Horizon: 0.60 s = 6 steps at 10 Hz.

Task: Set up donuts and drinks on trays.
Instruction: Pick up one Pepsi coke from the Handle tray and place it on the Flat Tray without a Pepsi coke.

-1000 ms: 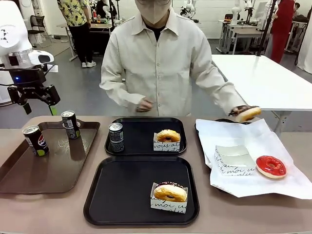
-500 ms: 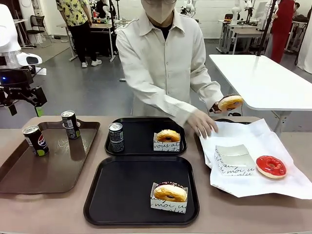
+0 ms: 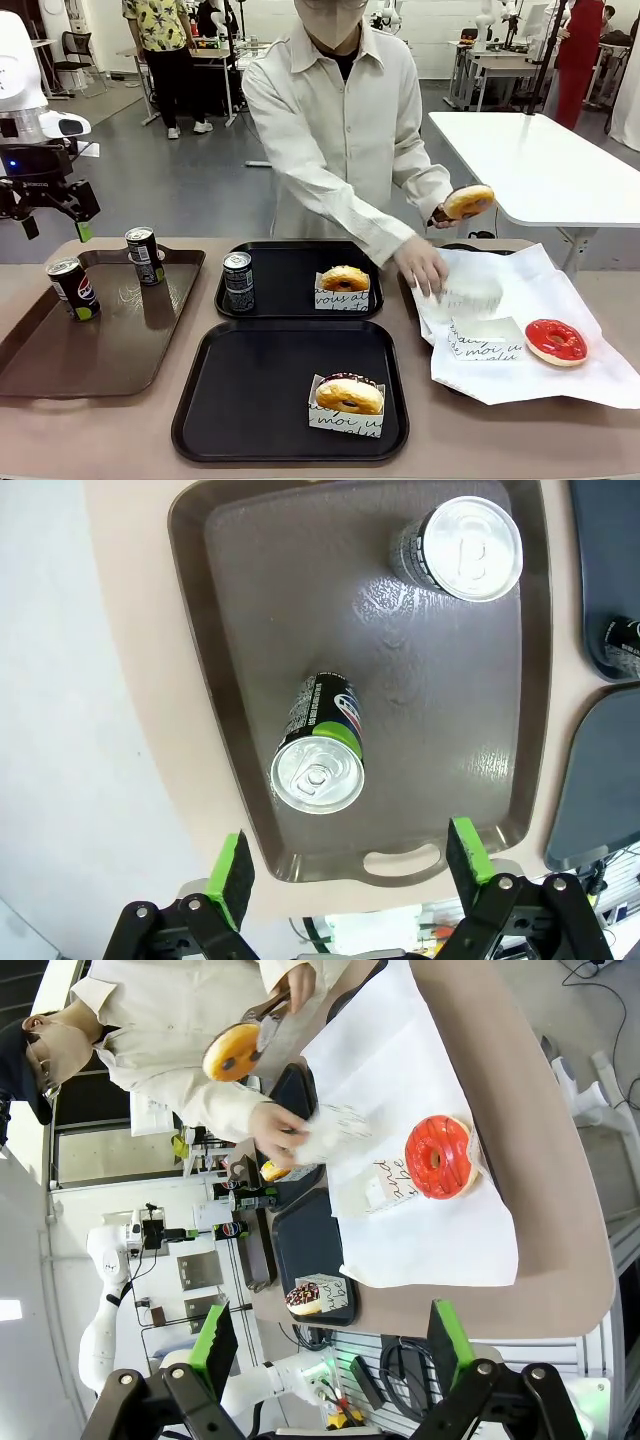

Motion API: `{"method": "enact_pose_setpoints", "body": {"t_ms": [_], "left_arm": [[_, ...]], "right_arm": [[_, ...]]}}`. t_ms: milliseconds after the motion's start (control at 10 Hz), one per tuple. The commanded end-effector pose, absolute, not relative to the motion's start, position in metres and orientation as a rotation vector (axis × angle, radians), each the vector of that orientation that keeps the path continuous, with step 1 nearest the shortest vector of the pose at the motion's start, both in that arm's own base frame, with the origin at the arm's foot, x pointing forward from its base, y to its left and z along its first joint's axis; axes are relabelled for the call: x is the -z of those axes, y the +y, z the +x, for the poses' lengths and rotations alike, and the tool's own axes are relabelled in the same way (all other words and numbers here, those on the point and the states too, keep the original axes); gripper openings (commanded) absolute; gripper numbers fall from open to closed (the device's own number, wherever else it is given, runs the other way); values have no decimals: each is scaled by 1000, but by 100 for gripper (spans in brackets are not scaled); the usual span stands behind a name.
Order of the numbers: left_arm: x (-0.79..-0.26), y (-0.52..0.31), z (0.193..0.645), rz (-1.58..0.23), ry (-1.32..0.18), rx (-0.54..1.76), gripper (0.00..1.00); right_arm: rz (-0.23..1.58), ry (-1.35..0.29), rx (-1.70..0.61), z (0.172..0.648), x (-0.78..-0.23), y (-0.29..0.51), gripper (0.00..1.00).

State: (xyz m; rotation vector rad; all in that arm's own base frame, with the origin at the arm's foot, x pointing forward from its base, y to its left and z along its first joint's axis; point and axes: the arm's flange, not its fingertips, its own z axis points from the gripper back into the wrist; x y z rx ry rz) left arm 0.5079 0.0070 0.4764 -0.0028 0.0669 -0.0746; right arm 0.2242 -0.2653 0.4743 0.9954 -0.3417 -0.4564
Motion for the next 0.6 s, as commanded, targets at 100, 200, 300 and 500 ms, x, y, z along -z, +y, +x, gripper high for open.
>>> {"method": "enact_pose_setpoints", "body": {"t_ms": [100,200,300,500], "left_arm": [[-453,16,493,71,-45,106,100],[-450,21,493,74,-65,87,100],[-446,28,488,59,-79,55,100],[-439,32,483,38,-79,39,100]], "right_arm": [[1008,-352,445,225,-473,-265,100],[1008,-352,445,225,-473,-265,100],[1008,-352,445,225,-473,-265,100],[1008,-352,445,225,-473,-265,100]]}}
